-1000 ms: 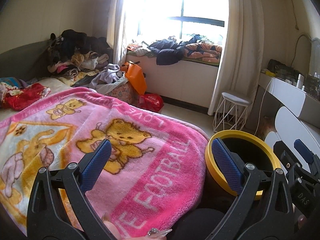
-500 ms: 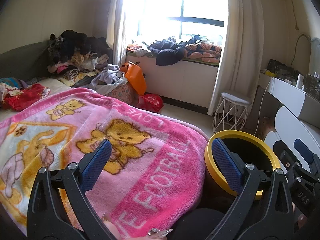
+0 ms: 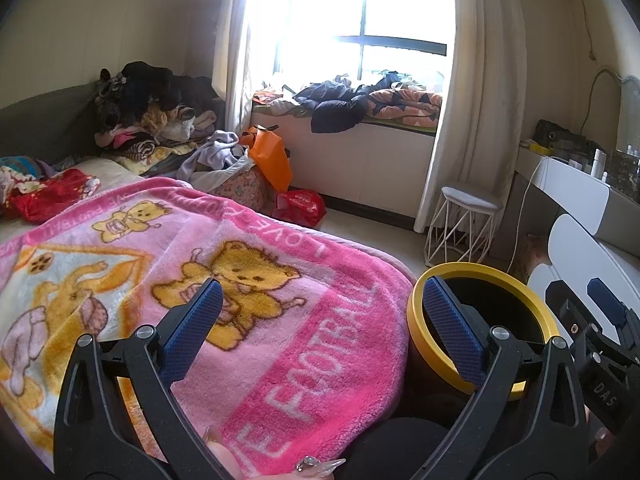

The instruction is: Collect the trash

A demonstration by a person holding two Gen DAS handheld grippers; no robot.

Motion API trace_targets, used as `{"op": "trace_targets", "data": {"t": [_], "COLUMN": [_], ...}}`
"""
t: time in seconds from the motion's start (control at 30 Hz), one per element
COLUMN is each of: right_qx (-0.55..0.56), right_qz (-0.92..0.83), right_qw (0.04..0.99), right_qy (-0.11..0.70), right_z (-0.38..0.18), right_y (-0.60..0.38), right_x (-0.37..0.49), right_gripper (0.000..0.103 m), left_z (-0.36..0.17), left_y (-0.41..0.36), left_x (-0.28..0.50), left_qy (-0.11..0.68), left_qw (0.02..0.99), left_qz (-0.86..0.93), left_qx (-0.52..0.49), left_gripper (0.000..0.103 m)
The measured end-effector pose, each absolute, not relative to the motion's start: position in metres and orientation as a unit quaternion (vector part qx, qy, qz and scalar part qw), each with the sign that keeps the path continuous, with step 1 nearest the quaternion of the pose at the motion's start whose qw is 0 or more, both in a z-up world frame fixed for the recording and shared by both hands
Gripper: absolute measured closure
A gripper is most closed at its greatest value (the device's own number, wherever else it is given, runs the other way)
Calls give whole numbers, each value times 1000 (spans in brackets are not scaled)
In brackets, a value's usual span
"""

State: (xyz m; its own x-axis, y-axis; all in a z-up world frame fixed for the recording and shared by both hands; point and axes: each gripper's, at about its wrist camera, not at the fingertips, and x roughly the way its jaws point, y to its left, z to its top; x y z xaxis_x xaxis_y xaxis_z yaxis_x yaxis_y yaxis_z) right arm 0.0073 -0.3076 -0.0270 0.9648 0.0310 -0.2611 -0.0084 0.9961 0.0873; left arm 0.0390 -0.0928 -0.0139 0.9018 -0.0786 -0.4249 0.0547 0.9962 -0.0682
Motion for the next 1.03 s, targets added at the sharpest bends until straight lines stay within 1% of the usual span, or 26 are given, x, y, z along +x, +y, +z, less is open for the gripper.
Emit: {"op": "trace_targets", "data": {"t": [0.47,0.63,0.7,0.77,0.8,0.9,1.0,1.03], "right_qx": [44,42,37,25,24,-6,-76,-99], "right_qz": [9,39,78,143,173,301,425,441], "right_qw": [991,989,985,976,971,927,846,827], "right_qy": [130,137,146,159,166,223,313,334], "right_z": [-22,-10,-3,6,8,7,-24,-35], "right_y": [-310,-298,-279,-240,-222,-134,-13,14], "right_x": [8,23,35,52,57,78,86,84], "right_gripper": [6,6,6,6,6,6,6,6], "left_z": [-12,-13,-12,-12,-16,-34,-65,-75], "left_y": [-95,-69,-45,-6,25,101,199,220], "left_x": [40,49,50,46,41,27,-1,-7], "left_qy": [222,250,257,265,271,301,341,353], "left_qw": [974,966,963,958,953,927,865,847], "left_qz": [-29,6,24,56,93,197,349,378], "left_qx": [-29,-63,-79,-95,-100,-109,-117,-121], "left_gripper": [11,11,11,11,11,11,11,11]}}
